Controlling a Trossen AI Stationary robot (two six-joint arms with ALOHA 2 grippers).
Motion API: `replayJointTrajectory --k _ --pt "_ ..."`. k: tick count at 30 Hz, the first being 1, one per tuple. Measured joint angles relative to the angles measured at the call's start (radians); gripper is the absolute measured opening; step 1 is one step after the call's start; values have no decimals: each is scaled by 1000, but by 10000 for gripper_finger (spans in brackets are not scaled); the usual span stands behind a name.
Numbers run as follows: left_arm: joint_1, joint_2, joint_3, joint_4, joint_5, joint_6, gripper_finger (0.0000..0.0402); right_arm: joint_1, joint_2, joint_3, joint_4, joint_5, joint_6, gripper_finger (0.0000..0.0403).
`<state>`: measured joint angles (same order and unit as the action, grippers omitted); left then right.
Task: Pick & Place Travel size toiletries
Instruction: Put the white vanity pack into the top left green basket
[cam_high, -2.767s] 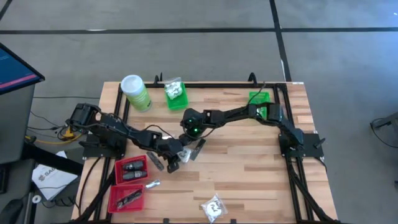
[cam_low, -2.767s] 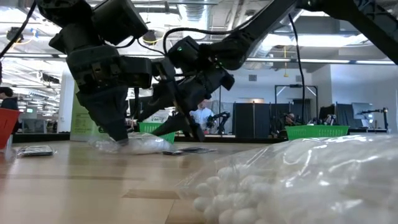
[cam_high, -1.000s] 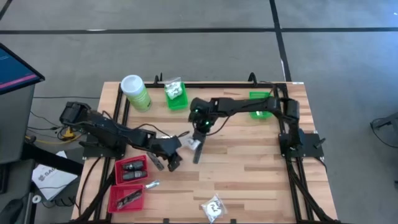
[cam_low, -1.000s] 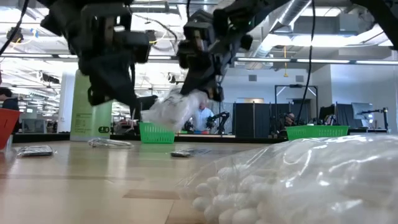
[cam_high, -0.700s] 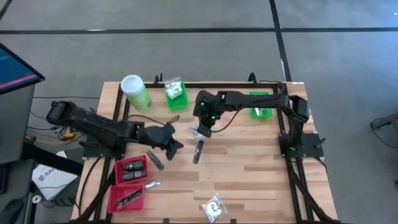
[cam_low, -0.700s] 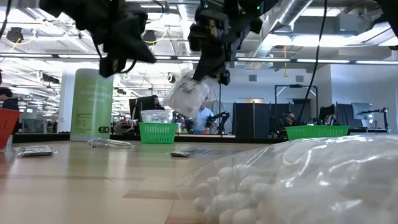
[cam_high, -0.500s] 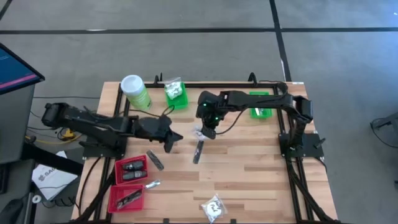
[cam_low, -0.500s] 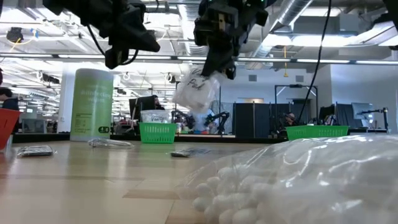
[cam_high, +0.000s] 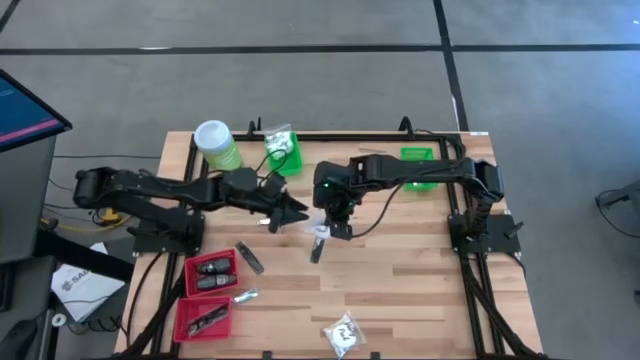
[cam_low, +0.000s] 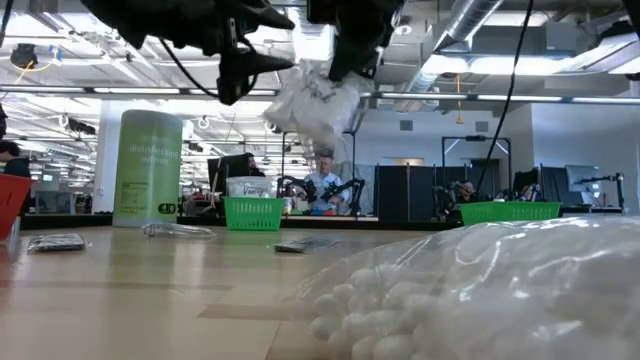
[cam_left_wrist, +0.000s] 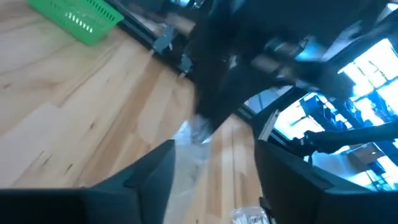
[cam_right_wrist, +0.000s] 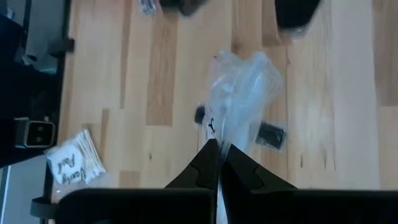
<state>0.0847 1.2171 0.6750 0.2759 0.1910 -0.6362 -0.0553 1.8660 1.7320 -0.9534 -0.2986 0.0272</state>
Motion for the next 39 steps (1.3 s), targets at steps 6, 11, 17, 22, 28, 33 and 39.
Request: replayJointTrajectory --k 6,11,17,22,28,33,39 --pt "7 82 43 13 21 5 247 4 0 36 -22 0 7 0" --pt "7 150 113 10 42 54 235 2 0 38 -59 0 1 0" --pt "7 229 175 -22 106 90 199 0 0 38 -111 -10 -7 0" --pt "7 264 225 -111 157 156 178 1 0 38 -181 -30 -23 0" --pt "0 283 262 -138 156 218 178 7 0 38 -224 -63 -29 0" --pt "2 289 262 -136 153 221 179 10 1 38 -200 -59 -7 0" --pt "2 291 262 -139 150 221 171 10 1 38 -174 -55 -1 0"
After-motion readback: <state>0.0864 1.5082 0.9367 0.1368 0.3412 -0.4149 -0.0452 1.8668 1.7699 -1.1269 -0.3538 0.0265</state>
